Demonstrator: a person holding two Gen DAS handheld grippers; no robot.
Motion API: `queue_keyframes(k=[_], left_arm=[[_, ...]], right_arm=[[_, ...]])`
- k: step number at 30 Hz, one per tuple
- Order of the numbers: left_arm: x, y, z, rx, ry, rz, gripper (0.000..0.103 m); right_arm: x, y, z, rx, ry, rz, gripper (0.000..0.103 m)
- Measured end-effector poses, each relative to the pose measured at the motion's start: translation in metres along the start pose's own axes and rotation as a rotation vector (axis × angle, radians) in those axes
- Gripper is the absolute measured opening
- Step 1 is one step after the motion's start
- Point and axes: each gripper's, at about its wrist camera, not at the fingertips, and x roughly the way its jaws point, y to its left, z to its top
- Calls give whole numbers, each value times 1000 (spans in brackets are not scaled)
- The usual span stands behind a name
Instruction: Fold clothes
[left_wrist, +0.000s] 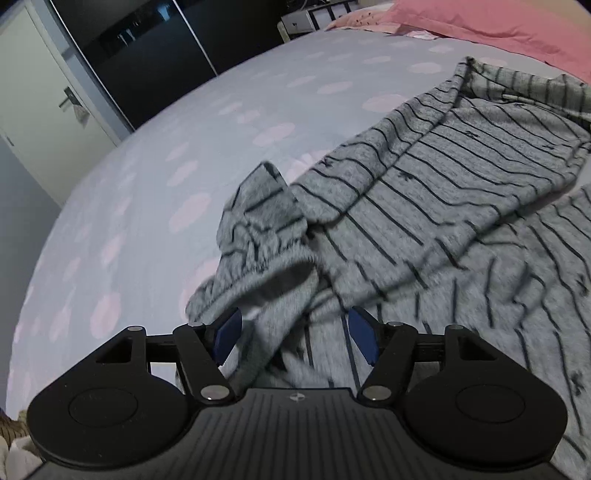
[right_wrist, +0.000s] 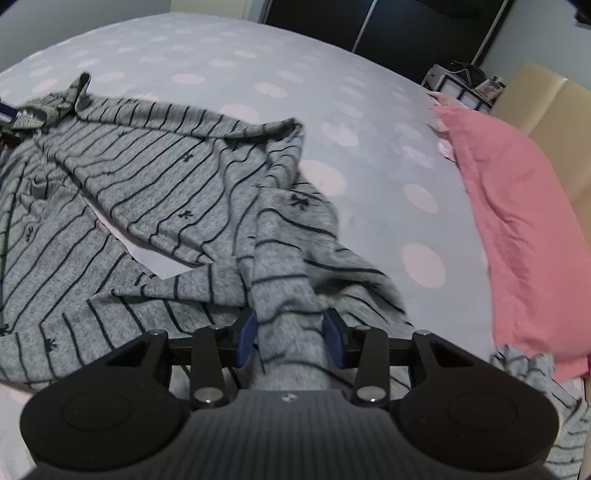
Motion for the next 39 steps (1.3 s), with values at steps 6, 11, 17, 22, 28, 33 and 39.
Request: queue_keyframes(k=[6,11,17,22,28,33,39], left_arm=[[13,32,9,-143,36,10,4],[6,77,6,-248,-3,47,0],[3,142,-9,-413,31,234,0],[-4,171,-30,-477,36,234,0],[-23,151,-20,-380,-7,107,0],[-43,118,-20,-340,43,-38,39],[-73,85,-48,-335,108,-153,48]], right_arm=[[3,-15,11,26,7,-79,13],[-9,-60,33,101,-24,-161,12],[22,-124,66,168,34,-342,11],[40,-166,63,302,71,-429,15],[28,-152,42,295,50,-341,15],[17,-124,23,298,65,-269,21],[-12,-99,0,319,26,-178,29]])
